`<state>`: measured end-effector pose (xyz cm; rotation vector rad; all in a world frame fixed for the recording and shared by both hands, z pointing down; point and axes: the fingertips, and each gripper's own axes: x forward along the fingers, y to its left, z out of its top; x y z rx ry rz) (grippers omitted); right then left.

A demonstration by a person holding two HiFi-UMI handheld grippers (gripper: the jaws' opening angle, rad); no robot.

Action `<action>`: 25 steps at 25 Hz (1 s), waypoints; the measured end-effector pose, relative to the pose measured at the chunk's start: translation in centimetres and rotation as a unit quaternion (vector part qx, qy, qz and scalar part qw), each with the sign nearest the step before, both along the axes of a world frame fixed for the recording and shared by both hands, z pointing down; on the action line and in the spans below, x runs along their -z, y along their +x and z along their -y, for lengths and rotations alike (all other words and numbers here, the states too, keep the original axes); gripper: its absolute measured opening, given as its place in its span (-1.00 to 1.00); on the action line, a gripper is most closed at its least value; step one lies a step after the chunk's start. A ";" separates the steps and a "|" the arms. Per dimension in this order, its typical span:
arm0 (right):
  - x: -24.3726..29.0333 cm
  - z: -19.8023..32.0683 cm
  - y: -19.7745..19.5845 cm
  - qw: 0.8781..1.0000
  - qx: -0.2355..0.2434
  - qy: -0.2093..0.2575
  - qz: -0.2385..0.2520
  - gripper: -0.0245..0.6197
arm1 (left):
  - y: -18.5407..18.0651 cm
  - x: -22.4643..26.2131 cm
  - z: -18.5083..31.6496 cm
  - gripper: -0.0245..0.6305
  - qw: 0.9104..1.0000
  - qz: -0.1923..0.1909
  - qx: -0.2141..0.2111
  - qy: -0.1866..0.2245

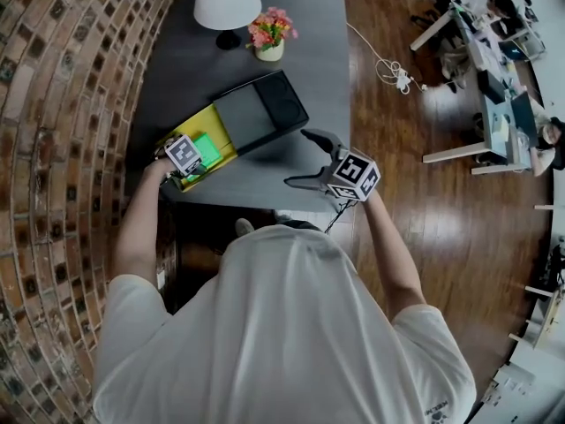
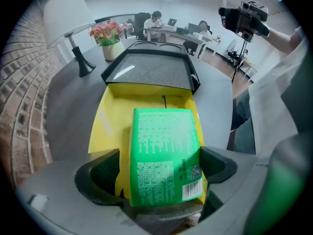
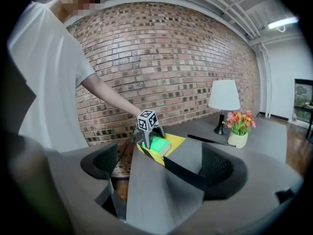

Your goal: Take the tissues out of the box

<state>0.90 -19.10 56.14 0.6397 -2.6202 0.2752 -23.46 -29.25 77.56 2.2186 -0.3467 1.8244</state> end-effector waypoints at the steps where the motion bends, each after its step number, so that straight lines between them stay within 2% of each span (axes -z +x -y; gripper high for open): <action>1: 0.0 0.0 0.1 1.000 -0.002 0.001 0.001 0.75 | -0.1 -0.3 0.1 0.65 1.000 0.008 0.000 0.002; 4: 0.2 0.1 0.4 1.000 -0.009 0.003 0.005 0.75 | -0.3 -1.0 -0.1 0.62 0.999 0.018 0.022 -0.015; 6: 0.3 0.1 0.4 1.000 -0.010 0.005 0.006 0.75 | -0.3 -1.1 -0.5 0.45 0.999 0.012 0.035 -0.026; 9: 0.2 0.0 0.3 1.000 -0.009 0.005 0.008 0.75 | -0.3 -0.7 -0.8 0.36 0.999 0.003 0.041 -0.019; 12: 0.1 -0.1 -0.1 1.000 -0.004 0.006 0.011 0.75 | -0.7 -0.4 -0.6 0.33 0.996 -0.002 0.086 -0.018; 15: 0.2 -0.1 -0.6 1.000 0.003 0.009 0.015 0.75 | -1.2 0.5 -0.1 0.31 0.991 -0.022 0.129 -0.006; 18: 0.4 0.0 -0.7 1.000 0.005 0.012 0.016 0.75 | -1.9 2.0 1.0 0.30 0.983 -0.045 0.177 0.022; 21: 0.8 0.2 -1.1 1.000 0.011 0.017 0.020 0.75 | -2.5 4.3 2.2 0.30 0.969 -0.078 0.229 0.049; 25: 2.2 0.7 -2.3 0.999 0.020 0.034 0.031 0.75 | -2.6 7.8 2.9 0.30 0.954 -0.124 0.259 0.084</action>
